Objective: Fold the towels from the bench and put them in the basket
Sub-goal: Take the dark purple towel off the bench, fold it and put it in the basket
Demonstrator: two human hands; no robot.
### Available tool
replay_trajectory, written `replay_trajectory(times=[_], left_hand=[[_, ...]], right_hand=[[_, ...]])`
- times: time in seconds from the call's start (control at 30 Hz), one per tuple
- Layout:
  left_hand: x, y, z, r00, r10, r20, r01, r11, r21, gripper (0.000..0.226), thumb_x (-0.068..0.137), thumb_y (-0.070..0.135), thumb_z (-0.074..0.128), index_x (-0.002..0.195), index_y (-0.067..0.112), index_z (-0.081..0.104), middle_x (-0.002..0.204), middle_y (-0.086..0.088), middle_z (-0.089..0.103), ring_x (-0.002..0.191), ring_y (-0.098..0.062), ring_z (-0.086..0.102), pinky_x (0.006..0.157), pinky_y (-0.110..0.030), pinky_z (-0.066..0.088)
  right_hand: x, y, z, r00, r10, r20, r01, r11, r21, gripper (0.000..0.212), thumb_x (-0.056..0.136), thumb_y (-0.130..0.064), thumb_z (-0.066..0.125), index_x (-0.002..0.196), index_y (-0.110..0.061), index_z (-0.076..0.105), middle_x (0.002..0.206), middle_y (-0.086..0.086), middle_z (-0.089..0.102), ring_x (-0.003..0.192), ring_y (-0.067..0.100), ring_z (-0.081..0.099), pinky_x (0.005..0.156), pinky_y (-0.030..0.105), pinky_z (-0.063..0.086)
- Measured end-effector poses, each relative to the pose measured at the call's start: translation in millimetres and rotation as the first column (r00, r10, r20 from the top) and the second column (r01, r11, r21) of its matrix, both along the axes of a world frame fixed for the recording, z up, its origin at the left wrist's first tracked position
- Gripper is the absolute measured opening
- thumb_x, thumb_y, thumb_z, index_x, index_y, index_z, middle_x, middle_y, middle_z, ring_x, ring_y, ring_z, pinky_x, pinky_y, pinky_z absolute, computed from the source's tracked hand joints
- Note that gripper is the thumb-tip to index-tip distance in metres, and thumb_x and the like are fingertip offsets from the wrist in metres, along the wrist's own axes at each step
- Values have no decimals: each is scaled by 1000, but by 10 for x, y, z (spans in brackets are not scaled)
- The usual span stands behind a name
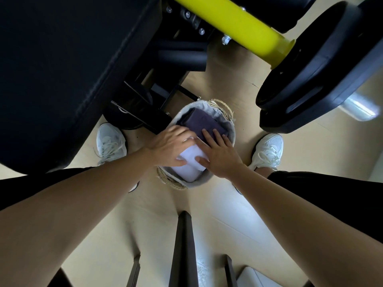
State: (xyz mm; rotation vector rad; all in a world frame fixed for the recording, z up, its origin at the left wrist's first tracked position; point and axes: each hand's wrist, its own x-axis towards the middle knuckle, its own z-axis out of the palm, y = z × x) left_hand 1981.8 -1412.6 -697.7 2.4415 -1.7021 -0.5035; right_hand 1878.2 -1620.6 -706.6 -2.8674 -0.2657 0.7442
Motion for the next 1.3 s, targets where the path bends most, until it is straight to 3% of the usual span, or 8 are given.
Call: replay_trajectory(times=[0.07,0.17,0.3,0.47,0.63,0.77,0.97,1.3], left_hand=[[5,51,-10,998,-51,43,49,998,49,56,73,43,72,122,16,64,134,-5,61,123,-30,57,106,-45,44],[-3,55,-63,993,-52,102,59,996,-61,30,89,19,51,114,20,70,117,-1,70,111,-28,66,97,-43,51],[-10,160,-36,994,-23,109,39,988,-151,27,93,9,50,104,19,72,102,-1,72,98,-27,70,87,-41,55],[-108,325,-18,994,-71,87,74,997,-27,41,97,31,44,126,20,70,136,-4,67,129,-26,62,108,-44,47],[-129,174,-37,995,83,62,-76,991,-114,35,93,40,63,120,21,72,130,-4,68,120,-27,63,102,-42,47],[32,71,-51,979,61,194,-80,993,91,85,91,69,45,159,19,31,169,-11,23,156,-35,20,125,-54,19],[150,-8,-259,966,77,246,-142,956,255,103,78,91,31,162,34,18,172,5,14,156,-47,6,116,-76,8],[94,-214,-379,946,125,298,-232,905,356,106,79,89,37,163,31,9,173,-1,6,155,-49,-6,121,-70,4]], right_hand=[[6,7,-17,1000,1,-25,-1,1000,5,79,90,-73,19,156,-30,24,164,11,25,148,43,25,117,58,22],[3,23,-23,1000,-10,-25,10,1000,8,87,83,-81,20,157,-34,21,165,10,21,149,43,21,118,58,19],[43,76,40,997,-80,-19,81,996,45,80,83,-83,17,153,-45,23,165,8,21,150,43,19,118,60,18],[-54,179,-20,998,-32,57,33,999,-10,70,89,-76,23,150,-45,35,163,17,25,144,53,24,114,67,24],[-53,151,-123,999,4,32,-2,998,-68,72,89,-75,27,152,-42,31,165,17,18,147,50,21,116,65,22],[-63,77,-135,998,20,58,-17,999,-51,74,92,-74,25,155,-34,28,164,16,21,147,47,24,117,61,23],[-157,110,-209,987,-115,112,122,990,-64,85,93,-76,23,159,-24,14,167,16,9,152,43,8,122,57,13],[58,152,-377,987,-147,70,155,982,-110,83,83,-77,20,156,-39,22,167,13,10,150,45,14,121,58,15]])
